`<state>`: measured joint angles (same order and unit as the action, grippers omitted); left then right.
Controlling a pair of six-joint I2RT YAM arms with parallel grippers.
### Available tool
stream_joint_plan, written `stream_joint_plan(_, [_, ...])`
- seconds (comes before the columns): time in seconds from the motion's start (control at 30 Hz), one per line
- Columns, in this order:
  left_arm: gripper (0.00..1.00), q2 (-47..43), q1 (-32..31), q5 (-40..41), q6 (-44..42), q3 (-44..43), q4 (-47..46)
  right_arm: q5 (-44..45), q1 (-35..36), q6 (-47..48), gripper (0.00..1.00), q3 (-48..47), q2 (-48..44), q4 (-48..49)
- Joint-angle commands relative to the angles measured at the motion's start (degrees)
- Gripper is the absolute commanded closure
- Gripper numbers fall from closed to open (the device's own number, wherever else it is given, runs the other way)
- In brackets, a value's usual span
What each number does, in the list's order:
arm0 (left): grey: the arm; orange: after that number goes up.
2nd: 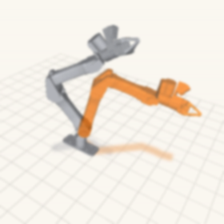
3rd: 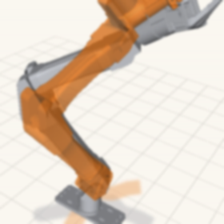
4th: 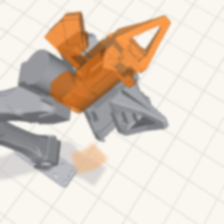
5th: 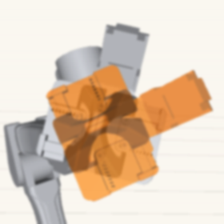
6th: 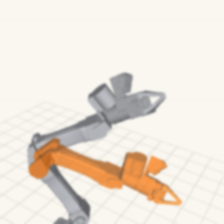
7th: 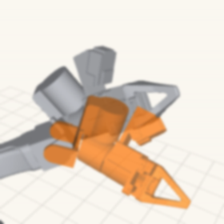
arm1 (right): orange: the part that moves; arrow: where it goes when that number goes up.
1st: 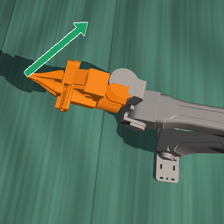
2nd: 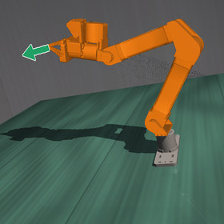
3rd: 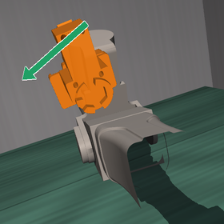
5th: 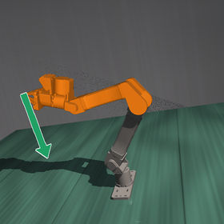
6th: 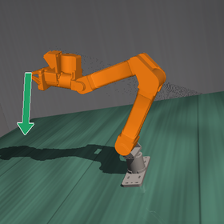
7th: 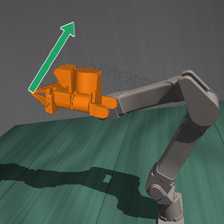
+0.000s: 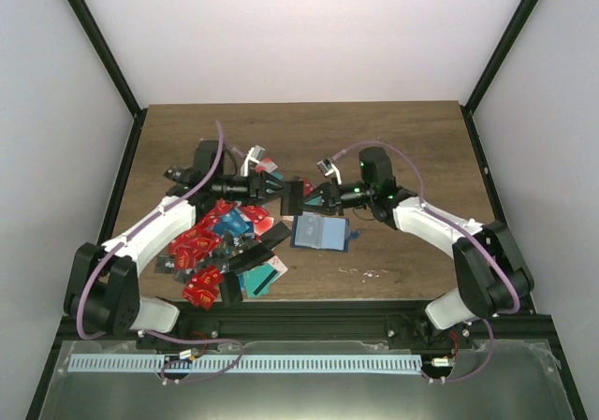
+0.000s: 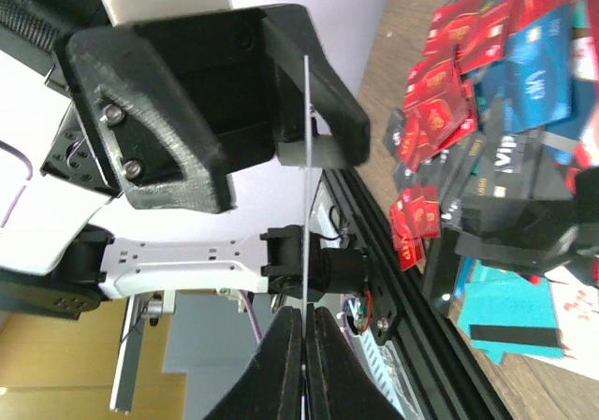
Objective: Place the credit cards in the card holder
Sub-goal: Insert the credit card into the card holder.
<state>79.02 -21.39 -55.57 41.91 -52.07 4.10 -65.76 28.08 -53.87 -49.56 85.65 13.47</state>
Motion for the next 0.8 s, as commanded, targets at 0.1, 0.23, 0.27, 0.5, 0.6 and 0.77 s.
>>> stream_joint_plan(0.1, [0.48,2.07,-1.07,3.92,-5.05,-1.73,3.13,5.51,-6.47,9.85,0.99,4.0,-6.23,-17.35])
stream_joint_plan(0.23, [0.57,5.14,-2.78,10.29,-11.6,-4.25,12.27,13.71,-8.65,20.64,0.99,5.11,-7.76,-31.85])
stream_joint_plan(0.27, [0.61,6.18,-3.22,12.16,-12.71,-4.83,14.03,16.03,-8.82,22.18,0.99,5.54,-7.88,-34.46])
stream_joint_plan(0.5, [0.84,14.85,-6.57,21.17,-16.2,-8.89,20.73,20.76,-9.52,24.27,0.99,10.18,-7.29,-36.36])
stream_joint_plan(0.6, [0.9,18.52,-7.67,25.2,-17.07,-11.21,24.0,22.07,-9.52,24.39,0.99,11.21,-6.04,-35.58])
stream_joint_plan(0.77, [0.94,22.75,-8.01,28.46,-17.49,-13.35,26.64,21.71,-9.53,24.38,0.99,11.57,-3.06,-32.71])
